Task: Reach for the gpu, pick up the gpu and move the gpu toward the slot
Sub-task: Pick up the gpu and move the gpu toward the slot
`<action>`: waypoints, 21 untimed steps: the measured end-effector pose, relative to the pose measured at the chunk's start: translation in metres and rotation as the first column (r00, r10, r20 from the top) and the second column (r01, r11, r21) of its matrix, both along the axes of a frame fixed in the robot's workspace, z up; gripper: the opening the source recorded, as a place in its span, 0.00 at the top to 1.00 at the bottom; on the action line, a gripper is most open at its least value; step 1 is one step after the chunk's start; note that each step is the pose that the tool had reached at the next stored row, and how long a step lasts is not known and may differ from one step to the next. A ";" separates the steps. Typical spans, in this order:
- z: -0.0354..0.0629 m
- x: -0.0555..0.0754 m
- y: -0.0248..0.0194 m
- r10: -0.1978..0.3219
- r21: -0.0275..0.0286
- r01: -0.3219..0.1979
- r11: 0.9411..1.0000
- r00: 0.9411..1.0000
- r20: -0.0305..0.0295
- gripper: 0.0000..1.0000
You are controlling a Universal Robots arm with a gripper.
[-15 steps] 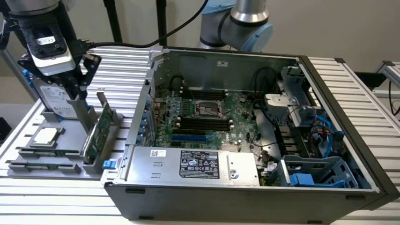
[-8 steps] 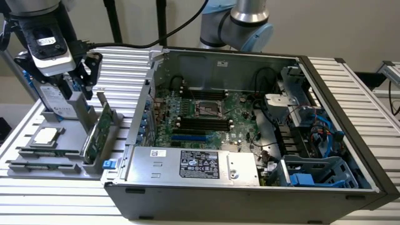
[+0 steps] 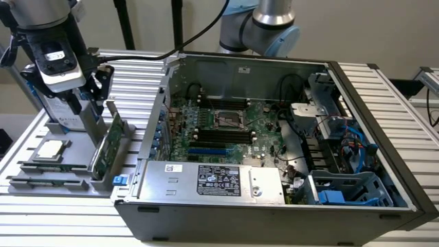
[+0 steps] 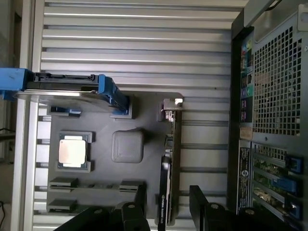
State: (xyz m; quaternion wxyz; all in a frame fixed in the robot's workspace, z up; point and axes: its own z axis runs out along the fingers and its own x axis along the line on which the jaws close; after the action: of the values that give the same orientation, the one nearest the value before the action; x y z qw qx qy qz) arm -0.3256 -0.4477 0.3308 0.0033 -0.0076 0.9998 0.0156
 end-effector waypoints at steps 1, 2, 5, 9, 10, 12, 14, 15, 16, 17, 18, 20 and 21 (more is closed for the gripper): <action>-0.0017 0.000 0.0000 -0.001 0.000 0.001 1.000 1.000 0.001 0.52; -0.0035 0.000 0.0000 -0.001 0.000 0.001 1.000 1.000 0.003 0.52; -0.0090 -0.001 -0.0003 -0.004 -0.001 0.004 1.000 1.000 0.010 0.52; -0.0161 -0.002 -0.0012 -0.010 -0.002 0.010 1.000 1.000 0.018 0.52; -0.0179 -0.003 -0.0014 -0.011 -0.003 0.011 1.000 1.000 0.019 0.52; -0.0214 -0.003 -0.0017 -0.012 -0.004 0.012 1.000 1.000 0.021 0.52; -0.0252 -0.004 -0.0018 -0.013 -0.005 0.013 1.000 1.000 0.022 0.52; -0.0270 -0.004 -0.0018 -0.013 -0.006 0.013 1.000 1.000 0.022 0.52; -0.0288 -0.005 -0.0019 -0.013 -0.006 0.013 1.000 1.000 0.022 0.52; -0.0305 -0.005 -0.0019 -0.013 -0.007 0.013 1.000 1.000 0.023 0.52; -0.0324 -0.005 -0.0021 -0.013 -0.007 0.013 1.000 1.000 0.024 0.52; -0.0358 -0.006 -0.0025 -0.014 -0.009 0.014 1.000 1.000 0.026 0.52; -0.0375 -0.006 -0.0027 -0.014 -0.010 0.015 1.000 1.000 0.027 0.52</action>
State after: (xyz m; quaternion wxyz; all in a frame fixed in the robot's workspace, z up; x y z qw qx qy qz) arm -0.3315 -0.4504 0.2933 0.0168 -0.0006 0.9998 0.0106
